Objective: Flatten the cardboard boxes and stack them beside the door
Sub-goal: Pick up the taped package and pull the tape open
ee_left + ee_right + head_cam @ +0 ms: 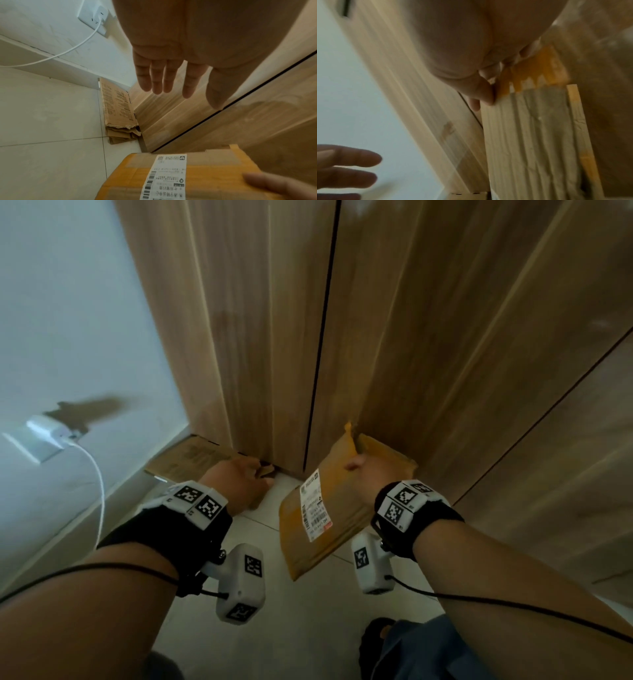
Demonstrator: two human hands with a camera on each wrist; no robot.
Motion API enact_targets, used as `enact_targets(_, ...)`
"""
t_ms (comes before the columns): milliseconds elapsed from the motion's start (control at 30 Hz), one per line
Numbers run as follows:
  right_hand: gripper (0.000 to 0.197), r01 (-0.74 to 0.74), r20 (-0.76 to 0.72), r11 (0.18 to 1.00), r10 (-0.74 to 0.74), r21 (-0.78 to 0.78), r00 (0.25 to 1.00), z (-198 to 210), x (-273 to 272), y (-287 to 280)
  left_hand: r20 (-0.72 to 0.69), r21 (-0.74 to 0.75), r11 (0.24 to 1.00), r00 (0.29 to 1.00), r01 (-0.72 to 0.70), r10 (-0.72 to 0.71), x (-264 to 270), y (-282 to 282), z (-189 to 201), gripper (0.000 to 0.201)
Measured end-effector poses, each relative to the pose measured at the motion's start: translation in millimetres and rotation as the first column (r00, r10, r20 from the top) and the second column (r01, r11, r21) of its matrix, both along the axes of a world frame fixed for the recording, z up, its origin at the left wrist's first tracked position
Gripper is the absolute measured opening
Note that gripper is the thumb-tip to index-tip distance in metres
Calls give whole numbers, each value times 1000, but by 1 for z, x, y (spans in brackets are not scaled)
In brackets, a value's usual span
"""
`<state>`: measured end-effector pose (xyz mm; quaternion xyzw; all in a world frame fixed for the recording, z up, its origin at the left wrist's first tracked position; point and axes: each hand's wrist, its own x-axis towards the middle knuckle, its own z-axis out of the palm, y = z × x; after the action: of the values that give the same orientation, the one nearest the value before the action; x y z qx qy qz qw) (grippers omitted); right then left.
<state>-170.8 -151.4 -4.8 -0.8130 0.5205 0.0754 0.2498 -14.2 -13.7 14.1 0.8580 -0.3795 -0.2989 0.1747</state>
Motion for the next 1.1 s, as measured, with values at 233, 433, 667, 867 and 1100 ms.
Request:
enact_targets(233,41,-188,227,977,208,-105,952,30,31,36,-5,-64,992,994,-111,111,30,44,18,58)
enact_targets(433,44,-420,349,894,449,-157,823,46,62,63,-99,-105,978,981,-178,168,61,74,15,99)
enact_targets(667,45,-554,324,782,623,-286,712,57,91,91,-201,-215,946,959,-241,198,85,86,12,132)
enact_targets(867,71,-574,359,807,582,-143,729,45,99,99,-287,-218,924,926,-313,246,87,92,15,64)
enact_targets(1100,36,-478,393,878,449,-27,802,44,94,78,-83,-188,933,951,-307,297,91,84,5,41)
